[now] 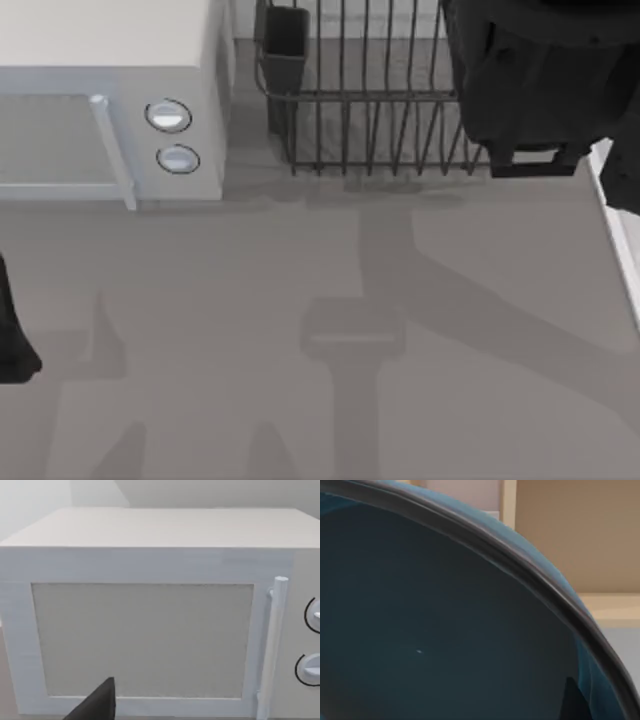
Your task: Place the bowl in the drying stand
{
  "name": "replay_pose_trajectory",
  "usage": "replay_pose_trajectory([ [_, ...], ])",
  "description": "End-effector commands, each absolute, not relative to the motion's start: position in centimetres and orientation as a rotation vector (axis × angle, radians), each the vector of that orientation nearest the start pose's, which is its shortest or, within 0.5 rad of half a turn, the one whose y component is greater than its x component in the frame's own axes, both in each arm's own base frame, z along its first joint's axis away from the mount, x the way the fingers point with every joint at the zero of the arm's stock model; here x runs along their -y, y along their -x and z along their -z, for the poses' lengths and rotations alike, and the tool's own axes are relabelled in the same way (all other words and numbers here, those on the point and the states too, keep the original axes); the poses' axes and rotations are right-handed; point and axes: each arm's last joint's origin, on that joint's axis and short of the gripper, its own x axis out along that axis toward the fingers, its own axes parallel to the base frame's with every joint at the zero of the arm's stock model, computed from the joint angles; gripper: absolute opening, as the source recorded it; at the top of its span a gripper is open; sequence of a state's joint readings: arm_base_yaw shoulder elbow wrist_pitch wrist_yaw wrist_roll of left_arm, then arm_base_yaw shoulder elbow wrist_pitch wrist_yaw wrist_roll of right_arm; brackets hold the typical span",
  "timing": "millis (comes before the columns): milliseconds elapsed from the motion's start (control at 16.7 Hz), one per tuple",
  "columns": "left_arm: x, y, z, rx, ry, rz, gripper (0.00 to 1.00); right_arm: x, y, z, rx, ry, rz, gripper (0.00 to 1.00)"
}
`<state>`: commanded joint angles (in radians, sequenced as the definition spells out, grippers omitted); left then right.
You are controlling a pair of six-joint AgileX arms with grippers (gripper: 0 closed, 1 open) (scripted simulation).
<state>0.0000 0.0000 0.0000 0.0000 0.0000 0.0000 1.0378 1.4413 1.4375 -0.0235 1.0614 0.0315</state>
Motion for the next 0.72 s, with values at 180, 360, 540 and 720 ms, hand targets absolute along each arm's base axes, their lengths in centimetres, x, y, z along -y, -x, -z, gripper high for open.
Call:
replay_pose_trajectory([
  [180,0.1,-10.6,-16.0,0.000,0.000,0.000,1.00,-26.4,-18.2,-41.9,0.000,0.000,0.010,0.00],
  [360,0.1,-10.6,-16.0,0.000,0.000,0.000,1.00,-26.7,-18.9,-41.5,-0.003,0.003,0.009,0.00],
  [540,0.1,-10.6,-16.0,0.000,0.000,0.000,1.00,-28.3,-22.0,-39.0,-0.009,0.012,0.007,0.00],
  [720,0.1,-10.6,-16.0,0.000,0.000,0.000,1.00,-29.7,-27.0,-34.6,-0.004,0.004,0.004,0.00],
])
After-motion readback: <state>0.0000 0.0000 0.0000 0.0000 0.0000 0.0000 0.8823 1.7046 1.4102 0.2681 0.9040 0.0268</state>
